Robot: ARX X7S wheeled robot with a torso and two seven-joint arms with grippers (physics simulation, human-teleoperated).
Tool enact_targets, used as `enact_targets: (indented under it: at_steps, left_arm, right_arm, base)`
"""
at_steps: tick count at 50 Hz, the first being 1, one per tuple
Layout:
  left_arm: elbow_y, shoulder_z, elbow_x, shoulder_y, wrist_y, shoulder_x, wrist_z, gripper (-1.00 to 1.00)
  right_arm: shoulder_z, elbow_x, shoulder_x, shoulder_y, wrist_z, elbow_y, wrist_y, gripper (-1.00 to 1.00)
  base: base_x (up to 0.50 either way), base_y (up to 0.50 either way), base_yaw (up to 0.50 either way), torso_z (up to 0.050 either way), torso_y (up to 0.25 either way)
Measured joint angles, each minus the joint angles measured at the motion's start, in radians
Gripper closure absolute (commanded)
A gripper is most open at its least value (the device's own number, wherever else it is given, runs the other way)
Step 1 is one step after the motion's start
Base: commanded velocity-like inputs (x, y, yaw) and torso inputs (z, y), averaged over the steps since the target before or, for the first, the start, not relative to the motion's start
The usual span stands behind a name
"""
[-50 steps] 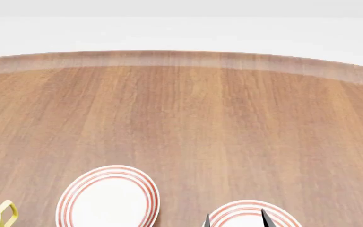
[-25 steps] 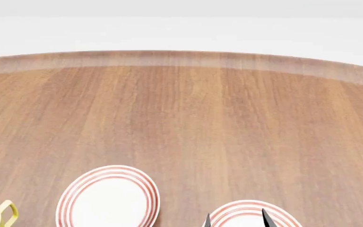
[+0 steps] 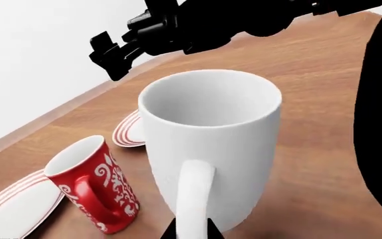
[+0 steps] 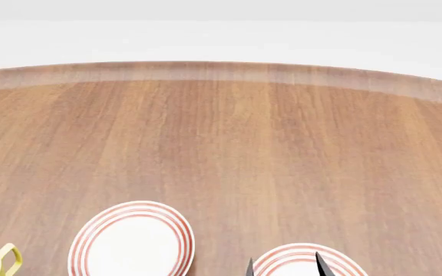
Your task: Put the white mug on the left plate.
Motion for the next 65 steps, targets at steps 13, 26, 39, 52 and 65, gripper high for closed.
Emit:
enact_targets:
  at_steps: [13, 26, 39, 52, 65]
  left_arm:
    - [0.088, 0.257, 0.05, -0.046, 0.062, -0.233, -0.509, 1.0]
    - [0.252, 0.839, 0.118, -0.47, 0.076, -0.47, -1.222, 1.0]
    - [0.357, 0.735, -0.246, -0.524, -0.078, -0.28, -1.297, 1.0]
    - [0.385, -0.189, -0.509, -0.423, -0.426, 0.221, -0.325, 1.0]
    - [0.333, -0.424, -0.475, -0.47, -0.552, 0.312, 0.049, 1.0]
  right_arm:
    - [-0.006, 0.006, 0.002, 0.002, 0.003, 0.012, -0.011, -1.0]
    - [-0.011, 0.014, 0.004, 0.005, 0.006, 0.031, -0.025, -1.0]
    - [-0.014, 0.023, 0.009, 0.003, 0.009, 0.04, -0.033, -1.0]
    - [-0.015, 0.031, 0.014, 0.004, 0.013, 0.042, -0.034, -1.0]
    - [-0.017, 0.039, 0.016, 0.006, 0.016, 0.057, -0.048, -1.0]
  base:
    - [0.0, 0.0, 0.0, 0.0, 0.0]
    - [0.0, 0.0, 0.0, 0.0, 0.0]
    - [0.0, 0.0, 0.0, 0.0, 0.0]
    - [0.0, 0.0, 0.0, 0.0, 0.001]
    - [0.0, 0.0, 0.0, 0.0, 0.0]
